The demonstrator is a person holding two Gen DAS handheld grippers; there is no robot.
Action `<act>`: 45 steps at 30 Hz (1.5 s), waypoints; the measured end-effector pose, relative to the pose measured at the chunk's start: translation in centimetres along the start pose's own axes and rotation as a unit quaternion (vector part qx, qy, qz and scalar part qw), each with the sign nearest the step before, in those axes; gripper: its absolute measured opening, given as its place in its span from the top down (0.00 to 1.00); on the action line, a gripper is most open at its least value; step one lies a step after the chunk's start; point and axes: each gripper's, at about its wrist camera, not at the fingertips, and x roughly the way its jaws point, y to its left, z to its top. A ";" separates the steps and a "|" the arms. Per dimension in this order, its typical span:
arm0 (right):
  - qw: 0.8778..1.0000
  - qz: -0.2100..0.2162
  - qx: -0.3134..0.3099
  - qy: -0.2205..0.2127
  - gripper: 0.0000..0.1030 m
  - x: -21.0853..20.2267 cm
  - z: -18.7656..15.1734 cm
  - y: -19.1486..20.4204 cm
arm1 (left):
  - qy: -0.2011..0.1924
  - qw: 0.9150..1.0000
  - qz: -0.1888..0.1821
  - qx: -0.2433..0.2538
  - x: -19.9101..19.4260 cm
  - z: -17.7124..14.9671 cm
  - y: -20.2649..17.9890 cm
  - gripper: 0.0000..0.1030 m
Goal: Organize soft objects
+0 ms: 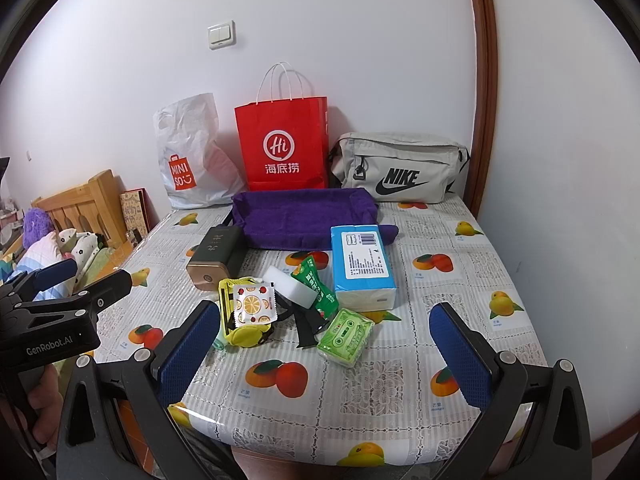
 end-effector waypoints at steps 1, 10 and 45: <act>1.000 0.000 0.000 0.000 0.00 0.0 0.0 0.0 | 0.000 1.000 0.000 0.000 0.0 0.0 0.0 0.00; 1.000 0.004 -0.001 0.000 0.00 0.4 0.0 0.1 | 0.000 1.000 0.004 0.000 0.0 -0.3 0.1 0.00; 0.982 -0.009 0.053 0.183 0.02 21.3 -6.0 -3.7 | 0.155 0.988 0.000 0.005 16.3 -6.3 5.2 0.00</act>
